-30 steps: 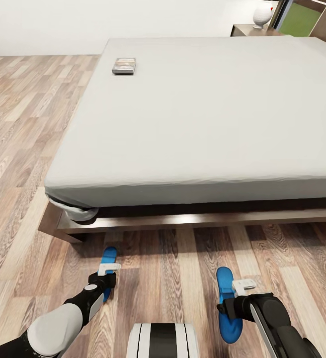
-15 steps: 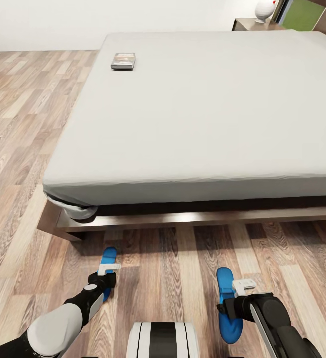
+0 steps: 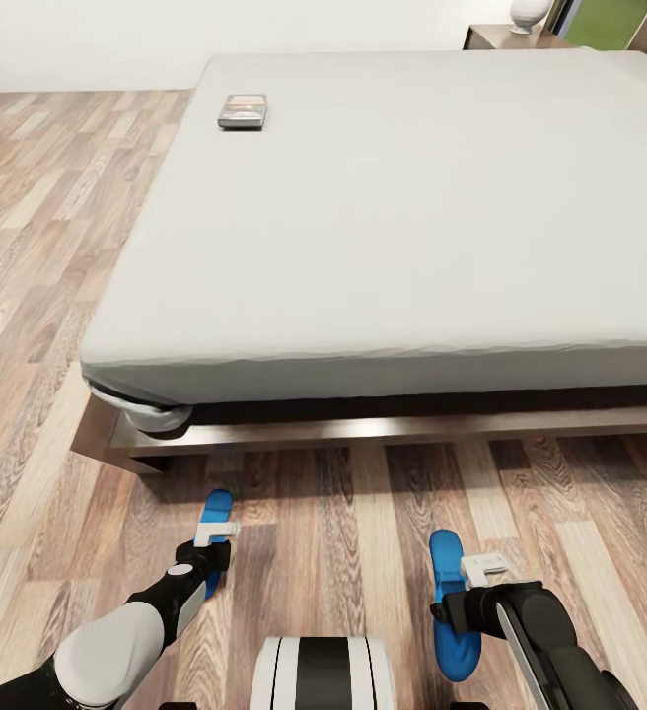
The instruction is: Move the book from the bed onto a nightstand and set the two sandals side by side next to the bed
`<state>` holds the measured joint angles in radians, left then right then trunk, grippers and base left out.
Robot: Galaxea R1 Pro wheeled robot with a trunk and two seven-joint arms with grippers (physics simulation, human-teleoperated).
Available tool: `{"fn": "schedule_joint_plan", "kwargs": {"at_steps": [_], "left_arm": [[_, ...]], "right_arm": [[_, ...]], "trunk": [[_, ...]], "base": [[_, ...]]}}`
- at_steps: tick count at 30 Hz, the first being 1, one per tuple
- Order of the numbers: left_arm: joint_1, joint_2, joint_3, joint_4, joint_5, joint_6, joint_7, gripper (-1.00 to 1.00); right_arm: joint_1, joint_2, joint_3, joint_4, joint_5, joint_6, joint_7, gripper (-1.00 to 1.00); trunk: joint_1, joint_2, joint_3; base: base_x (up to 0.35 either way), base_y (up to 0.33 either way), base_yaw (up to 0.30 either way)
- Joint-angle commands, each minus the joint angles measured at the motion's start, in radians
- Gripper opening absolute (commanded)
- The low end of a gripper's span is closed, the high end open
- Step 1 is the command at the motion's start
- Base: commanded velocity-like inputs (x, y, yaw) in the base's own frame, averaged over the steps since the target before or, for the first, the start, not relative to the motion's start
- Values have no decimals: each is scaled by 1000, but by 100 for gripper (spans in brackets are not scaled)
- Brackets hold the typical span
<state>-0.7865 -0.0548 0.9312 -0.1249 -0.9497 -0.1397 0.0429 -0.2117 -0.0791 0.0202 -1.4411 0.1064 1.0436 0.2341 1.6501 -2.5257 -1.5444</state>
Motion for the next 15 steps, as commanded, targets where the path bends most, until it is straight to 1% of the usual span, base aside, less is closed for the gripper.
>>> {"fn": "schedule_joint_plan", "kwargs": {"at_steps": [1,9,12,15], "left_arm": [[0,0,6,0,-12,-3,5,-100],[0,0,6,0,-12,-3,5,-100],[0,0,6,0,-12,-3,5,-100],[0,0,6,0,-12,-3,5,-100]], "right_arm": [[0,-1,1,-1,10,4,8,-100],[-1,-1,1,-1,10,4,8,-100],[0,-1,1,-1,10,4,8,-100],[0,-1,1,-1,10,4,8,-100]], "trunk": [[0,0,-1],[0,0,-1],[1,-1,-12],[1,-1,-12]], "base": [[0,0,0],[0,0,0],[0,0,0],[0,0,0]]}}
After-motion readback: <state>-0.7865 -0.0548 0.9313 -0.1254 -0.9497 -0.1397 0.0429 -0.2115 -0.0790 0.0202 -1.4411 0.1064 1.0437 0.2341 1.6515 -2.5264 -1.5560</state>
